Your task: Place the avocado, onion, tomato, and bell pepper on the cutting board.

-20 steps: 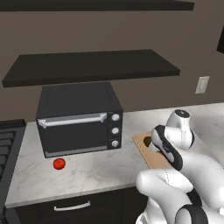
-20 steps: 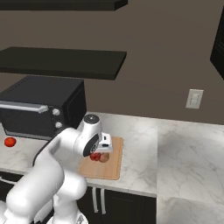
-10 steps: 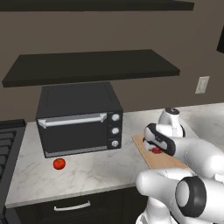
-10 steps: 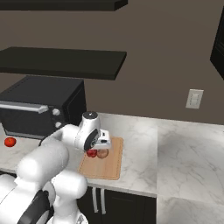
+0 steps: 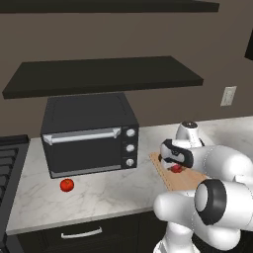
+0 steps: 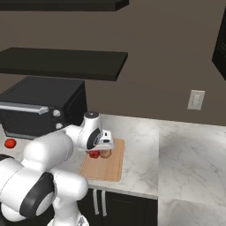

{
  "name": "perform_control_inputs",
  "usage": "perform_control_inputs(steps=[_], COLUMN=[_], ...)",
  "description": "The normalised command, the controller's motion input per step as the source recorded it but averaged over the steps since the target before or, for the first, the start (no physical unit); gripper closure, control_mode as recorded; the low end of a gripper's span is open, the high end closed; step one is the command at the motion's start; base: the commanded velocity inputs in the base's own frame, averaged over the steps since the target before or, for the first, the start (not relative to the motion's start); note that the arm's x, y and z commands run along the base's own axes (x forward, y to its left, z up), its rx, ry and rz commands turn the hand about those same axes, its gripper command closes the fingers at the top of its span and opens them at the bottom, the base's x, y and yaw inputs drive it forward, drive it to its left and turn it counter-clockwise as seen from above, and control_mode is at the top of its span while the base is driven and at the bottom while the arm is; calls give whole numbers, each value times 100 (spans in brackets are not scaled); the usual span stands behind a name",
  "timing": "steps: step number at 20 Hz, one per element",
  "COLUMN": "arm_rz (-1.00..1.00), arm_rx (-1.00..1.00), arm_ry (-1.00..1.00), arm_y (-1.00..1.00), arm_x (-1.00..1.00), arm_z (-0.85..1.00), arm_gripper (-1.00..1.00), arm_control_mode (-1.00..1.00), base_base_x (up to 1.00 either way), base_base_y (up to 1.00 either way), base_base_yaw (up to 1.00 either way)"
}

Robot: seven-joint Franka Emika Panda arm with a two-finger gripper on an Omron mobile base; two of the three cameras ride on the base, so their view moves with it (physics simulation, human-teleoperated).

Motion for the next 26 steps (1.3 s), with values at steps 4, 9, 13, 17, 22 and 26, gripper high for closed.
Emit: perform_control_inputs(steps=[4, 9, 13, 17, 22, 26], arm_rz=[0, 0, 0, 0, 0, 0], arm_rx=[-2, 0, 0, 0, 0, 0], arm_ry=[1, 0, 0, 0, 0, 0], arm_y=[0, 0, 0, 4, 3, 2], arm_x=[-8, -46, -30, -3, 0, 0], arm_z=[-36, 0, 0, -3, -9, -27], arm_gripper=[-100, -100, -100, -100, -100, -100], arm_control_mode=[-100, -100, -100, -100, -100, -100], base_base_x=[0, 0, 0, 0, 0, 0], base_base_y=[0, 0, 0, 0, 0, 0], base_base_yaw=[0, 0, 0, 0, 0, 0])
